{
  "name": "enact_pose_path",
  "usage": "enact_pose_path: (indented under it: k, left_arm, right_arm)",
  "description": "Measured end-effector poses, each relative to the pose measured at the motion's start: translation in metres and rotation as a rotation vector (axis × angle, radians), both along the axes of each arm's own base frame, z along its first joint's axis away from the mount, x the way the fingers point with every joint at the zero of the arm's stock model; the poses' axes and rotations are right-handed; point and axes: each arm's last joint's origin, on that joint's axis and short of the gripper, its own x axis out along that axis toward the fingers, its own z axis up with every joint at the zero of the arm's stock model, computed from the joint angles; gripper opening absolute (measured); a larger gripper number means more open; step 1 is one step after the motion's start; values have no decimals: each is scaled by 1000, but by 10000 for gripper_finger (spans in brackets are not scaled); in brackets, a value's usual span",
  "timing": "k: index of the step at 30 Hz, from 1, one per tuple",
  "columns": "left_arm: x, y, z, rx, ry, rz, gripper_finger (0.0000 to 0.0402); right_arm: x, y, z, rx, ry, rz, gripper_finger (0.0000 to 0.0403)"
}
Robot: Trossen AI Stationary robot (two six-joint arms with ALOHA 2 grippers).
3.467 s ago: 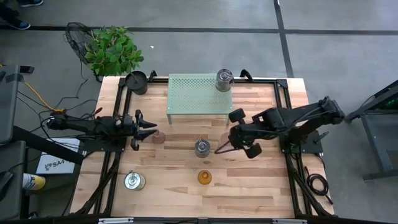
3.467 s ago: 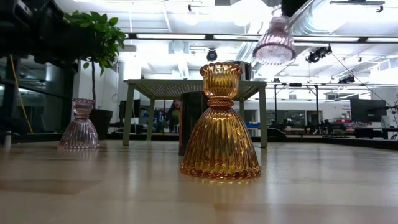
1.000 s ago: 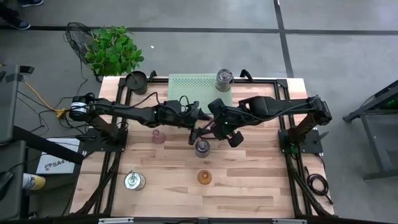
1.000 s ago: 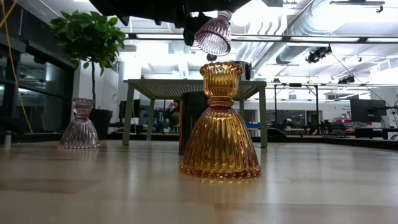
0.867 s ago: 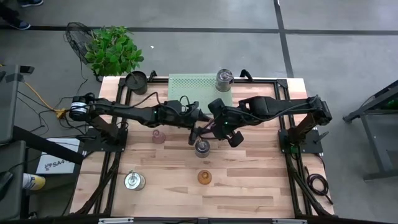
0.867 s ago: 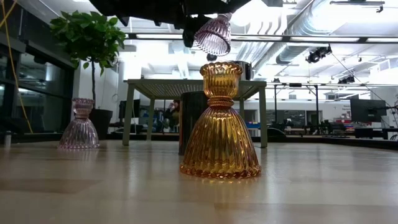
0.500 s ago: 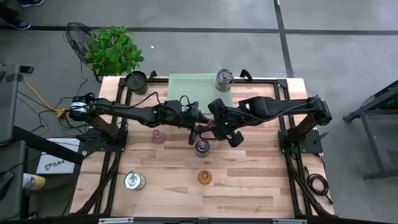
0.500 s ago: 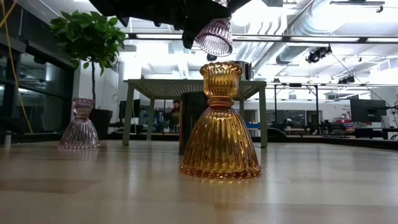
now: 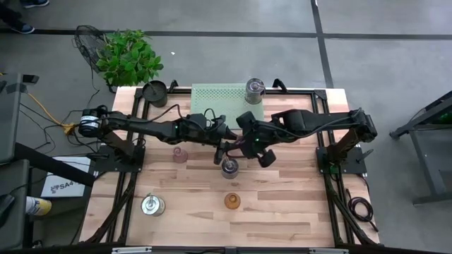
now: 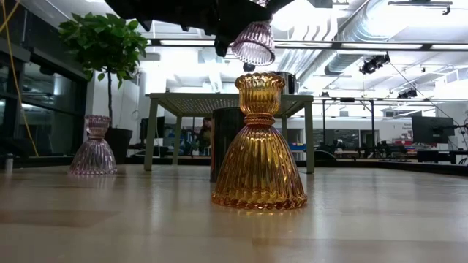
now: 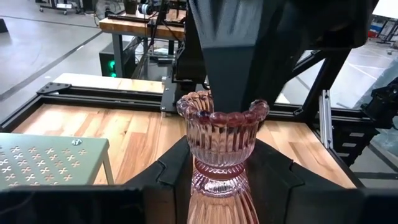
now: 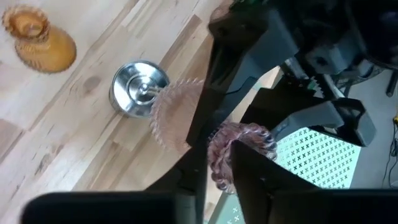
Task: Pick & Place candle stick holders
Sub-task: Put the right pink candle holder on the shelf
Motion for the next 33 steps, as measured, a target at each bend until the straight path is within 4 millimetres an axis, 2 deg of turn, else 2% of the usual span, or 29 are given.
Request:
enact_pose_path:
  k: [7,15,20,26,30,33]
  left_arm:
    - [0,0,0,-2,1,13,116]
    - [0,4,-1,21,10,135,115]
    - [-1,9,-2,57,21,296,115]
    - [-3,15,-1,114,26,514,115]
    - [-5,18,-1,158,34,634,115]
    - [-6,21,0,173,36,723,115]
  right_arm:
    - [-1,-2,1,-11,-18,-91,111]
    - [-12,-3,8,-47,-39,-213,117]
    - [-25,-3,20,-48,-94,-314,118]
    - [-39,-4,31,52,-160,-427,118]
    - [-44,-5,31,74,-171,-513,118]
    - [-44,-7,23,86,-160,-548,118]
